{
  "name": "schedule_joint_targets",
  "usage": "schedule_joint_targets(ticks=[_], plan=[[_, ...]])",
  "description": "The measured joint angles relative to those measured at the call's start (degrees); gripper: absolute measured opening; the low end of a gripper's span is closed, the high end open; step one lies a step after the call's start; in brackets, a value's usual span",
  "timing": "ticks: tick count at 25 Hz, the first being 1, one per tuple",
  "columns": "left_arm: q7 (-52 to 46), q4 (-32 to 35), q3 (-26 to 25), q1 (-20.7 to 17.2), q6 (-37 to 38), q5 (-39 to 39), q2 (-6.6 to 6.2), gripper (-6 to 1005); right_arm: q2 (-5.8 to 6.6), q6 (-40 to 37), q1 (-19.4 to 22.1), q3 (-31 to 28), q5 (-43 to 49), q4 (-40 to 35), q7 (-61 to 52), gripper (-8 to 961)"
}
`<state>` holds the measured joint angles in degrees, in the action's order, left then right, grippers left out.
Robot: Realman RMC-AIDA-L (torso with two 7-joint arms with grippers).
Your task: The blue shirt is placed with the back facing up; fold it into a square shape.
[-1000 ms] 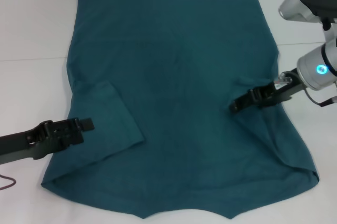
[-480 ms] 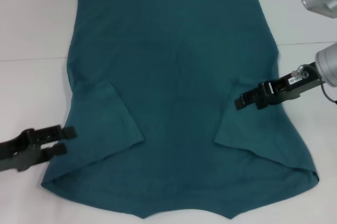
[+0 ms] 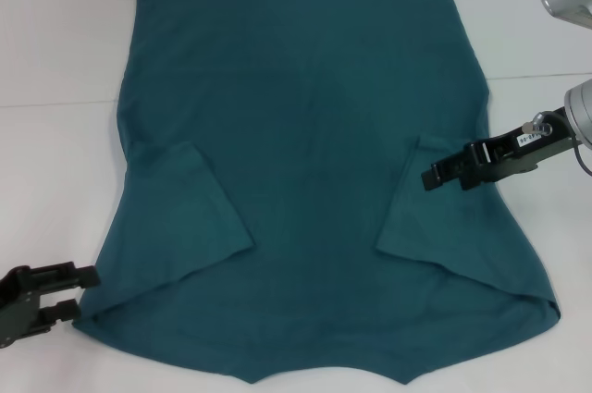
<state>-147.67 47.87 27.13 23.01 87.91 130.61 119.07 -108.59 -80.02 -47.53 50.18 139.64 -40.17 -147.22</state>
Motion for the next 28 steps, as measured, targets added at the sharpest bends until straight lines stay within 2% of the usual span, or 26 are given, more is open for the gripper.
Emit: schedule_joint_targets(ticks=[7, 28], plan=[[-1.43, -0.12, -1.23, -0.42, -1.44, 2.79, 0.01, 640, -0.02, 0.22, 0.06, -0.07, -0.01, 0.00, 0.01, 763], [-2.18, -2.39, -1.13, 0.00, -3.74, 3.96, 0.05, 640, 0.05, 0.40, 0.04, -0.52, -0.25, 0.00, -0.16, 748]])
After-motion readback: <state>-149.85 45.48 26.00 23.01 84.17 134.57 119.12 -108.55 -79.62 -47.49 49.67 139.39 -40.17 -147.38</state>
